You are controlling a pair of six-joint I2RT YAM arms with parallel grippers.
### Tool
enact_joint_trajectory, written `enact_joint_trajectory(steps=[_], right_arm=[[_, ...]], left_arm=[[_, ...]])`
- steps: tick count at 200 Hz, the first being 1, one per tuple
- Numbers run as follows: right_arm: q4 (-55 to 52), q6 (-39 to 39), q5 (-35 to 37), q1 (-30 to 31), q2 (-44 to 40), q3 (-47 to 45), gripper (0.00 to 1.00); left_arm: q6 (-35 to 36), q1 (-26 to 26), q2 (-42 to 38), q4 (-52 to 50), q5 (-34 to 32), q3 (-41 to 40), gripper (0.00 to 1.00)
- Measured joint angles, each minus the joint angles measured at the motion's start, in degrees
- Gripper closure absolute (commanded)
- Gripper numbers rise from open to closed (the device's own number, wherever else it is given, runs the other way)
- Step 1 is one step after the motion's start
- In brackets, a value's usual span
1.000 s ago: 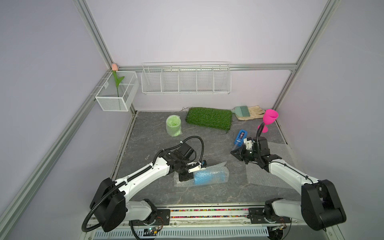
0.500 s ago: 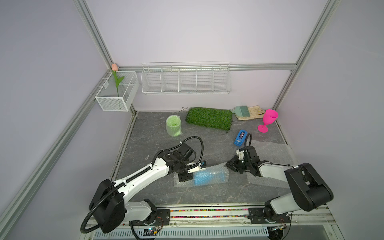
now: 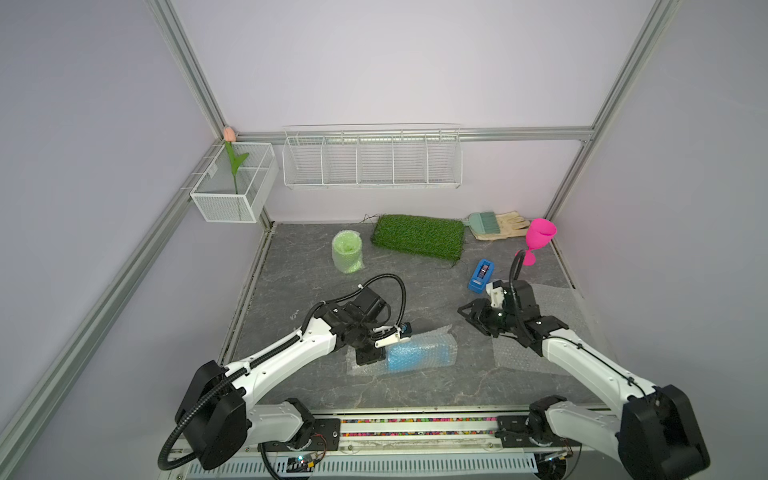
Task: Wrap wine glasses in bubble wrap
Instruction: Pull the tape from the tape cutter, then tear off the tape using the Tape Cutter.
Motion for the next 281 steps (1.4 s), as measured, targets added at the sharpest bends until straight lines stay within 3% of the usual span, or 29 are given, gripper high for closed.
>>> enact_joint_trajectory(steps=[47, 113, 156, 246, 281], right_arm=[[5.92, -5.95, -2.38, -9.4, 11.98, 2.43, 0.46], [24.46, -6.14, -4.26, -12.15, 30.62, 5.31, 0.47], [30.71, -4.39, -4.42, -13.66, 33.29, 6.51, 0.58], [33.0, -2.8, -5.44, -14.4, 34.99, 6.67, 0.93], [32.57, -2.89, -5.4, -14.51, 35.08, 6.69, 0.93]], left_arm=[[0.0, 0.0, -0.02, 0.2, 0.0, -0.15, 0.98], [0.0, 0.0, -0.76, 0.94, 0.31, -0.7, 0.99], [-0.02, 0.0, -0.76, 0.94, 0.5, -0.87, 0.99], [-0.02, 0.0, -0.76, 1.01, 0.48, -1.03, 0.99], [-0.04, 0.0, -0.76, 1.03, 0.48, -1.03, 0.99]])
